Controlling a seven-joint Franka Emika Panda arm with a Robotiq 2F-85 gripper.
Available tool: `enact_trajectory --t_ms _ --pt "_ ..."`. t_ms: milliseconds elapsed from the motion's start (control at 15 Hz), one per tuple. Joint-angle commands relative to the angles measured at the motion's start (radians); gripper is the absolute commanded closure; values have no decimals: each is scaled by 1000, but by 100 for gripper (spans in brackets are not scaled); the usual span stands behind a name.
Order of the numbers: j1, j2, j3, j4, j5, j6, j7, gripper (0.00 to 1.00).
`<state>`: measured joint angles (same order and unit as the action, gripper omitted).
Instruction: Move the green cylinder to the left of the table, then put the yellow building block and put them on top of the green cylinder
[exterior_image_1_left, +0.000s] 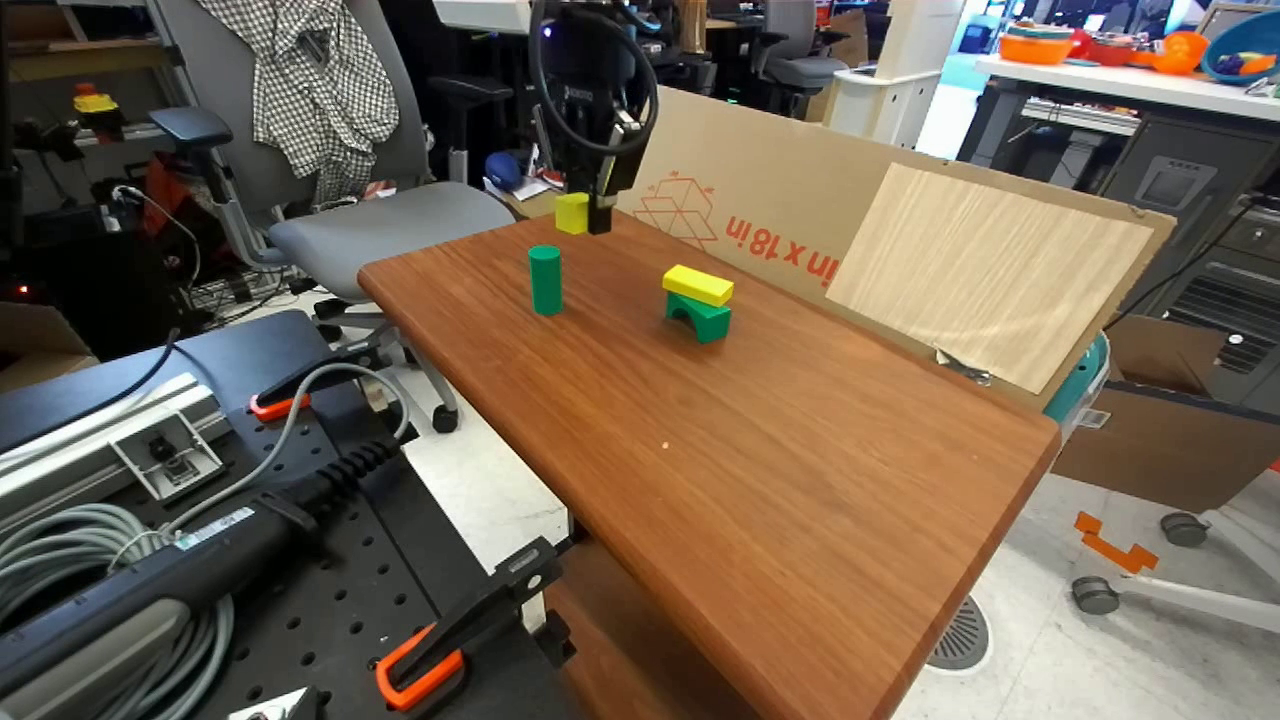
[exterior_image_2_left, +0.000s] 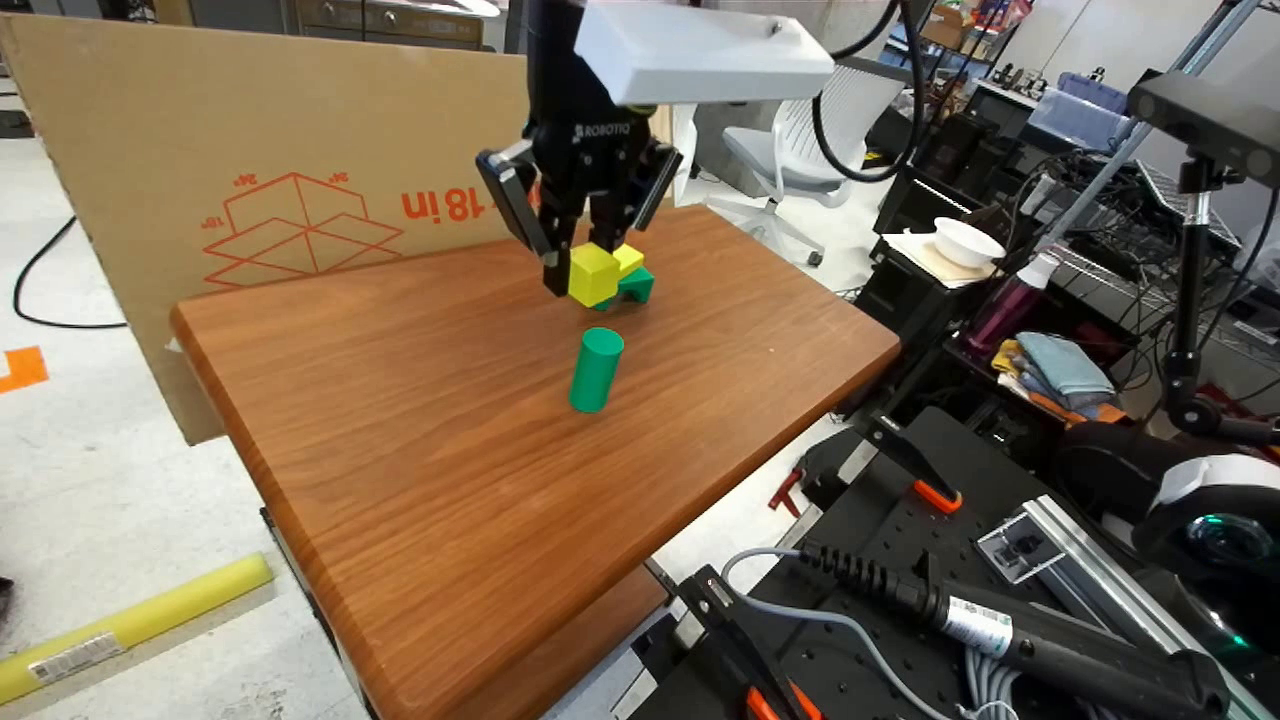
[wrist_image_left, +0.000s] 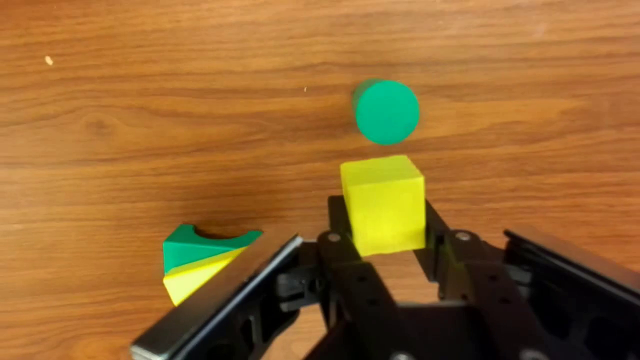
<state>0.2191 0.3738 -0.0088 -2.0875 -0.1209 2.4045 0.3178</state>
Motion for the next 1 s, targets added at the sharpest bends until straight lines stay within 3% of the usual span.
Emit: enact_trajectory --t_ms 0,933 --pt "12 -85 4 -106 -48 47 42 91" --pt "16 -119 24 -176 -123 43 77 91"
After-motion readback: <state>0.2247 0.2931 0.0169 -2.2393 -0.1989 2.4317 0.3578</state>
